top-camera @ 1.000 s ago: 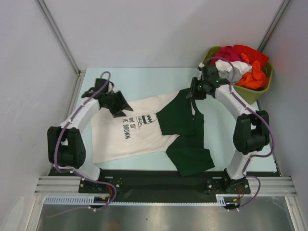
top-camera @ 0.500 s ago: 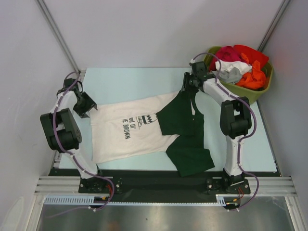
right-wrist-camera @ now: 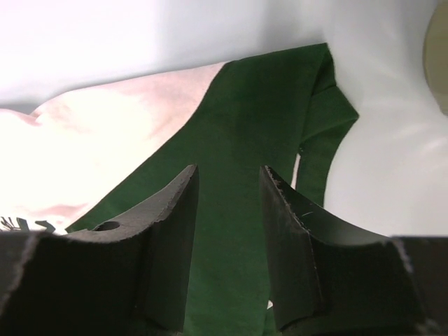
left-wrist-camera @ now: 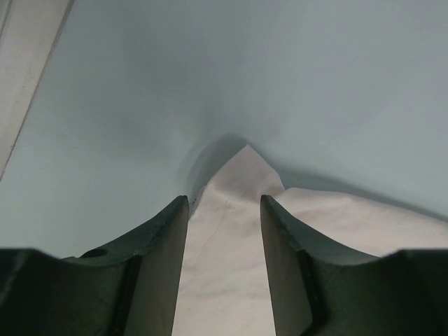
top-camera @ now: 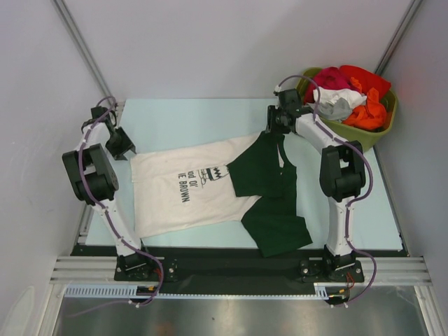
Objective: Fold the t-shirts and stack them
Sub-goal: Fold the tshirt
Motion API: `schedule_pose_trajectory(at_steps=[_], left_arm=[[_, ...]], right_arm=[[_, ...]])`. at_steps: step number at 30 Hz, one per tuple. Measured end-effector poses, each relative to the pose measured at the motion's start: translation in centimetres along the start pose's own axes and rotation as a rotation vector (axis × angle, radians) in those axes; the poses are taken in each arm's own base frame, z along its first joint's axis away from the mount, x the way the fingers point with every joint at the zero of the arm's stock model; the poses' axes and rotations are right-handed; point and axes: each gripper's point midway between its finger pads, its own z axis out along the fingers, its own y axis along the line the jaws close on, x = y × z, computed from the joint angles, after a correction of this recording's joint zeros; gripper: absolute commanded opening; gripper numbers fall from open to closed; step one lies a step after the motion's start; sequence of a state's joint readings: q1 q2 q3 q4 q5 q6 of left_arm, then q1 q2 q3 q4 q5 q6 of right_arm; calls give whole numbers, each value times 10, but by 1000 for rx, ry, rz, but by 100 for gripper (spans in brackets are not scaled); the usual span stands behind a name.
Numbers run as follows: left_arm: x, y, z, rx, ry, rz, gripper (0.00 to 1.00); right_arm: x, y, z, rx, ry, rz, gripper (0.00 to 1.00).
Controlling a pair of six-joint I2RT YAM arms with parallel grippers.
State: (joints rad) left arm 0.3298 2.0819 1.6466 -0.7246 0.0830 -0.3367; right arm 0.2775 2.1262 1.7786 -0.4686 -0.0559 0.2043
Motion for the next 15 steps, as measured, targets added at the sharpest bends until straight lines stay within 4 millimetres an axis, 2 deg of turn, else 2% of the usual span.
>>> schedule_pose_trajectory(at_steps=[5, 10, 15], left_arm=[[12, 0, 8, 15, 53, 23, 50], [15, -1, 9, 26, 63, 28, 53], [18, -1, 14, 29, 80, 25, 51]], right_arm=[[-3, -13, -1, 15, -5, 13, 45], [-6, -23, -1, 27, -9, 28, 45], [-6, -23, -1, 27, -8, 28, 45]])
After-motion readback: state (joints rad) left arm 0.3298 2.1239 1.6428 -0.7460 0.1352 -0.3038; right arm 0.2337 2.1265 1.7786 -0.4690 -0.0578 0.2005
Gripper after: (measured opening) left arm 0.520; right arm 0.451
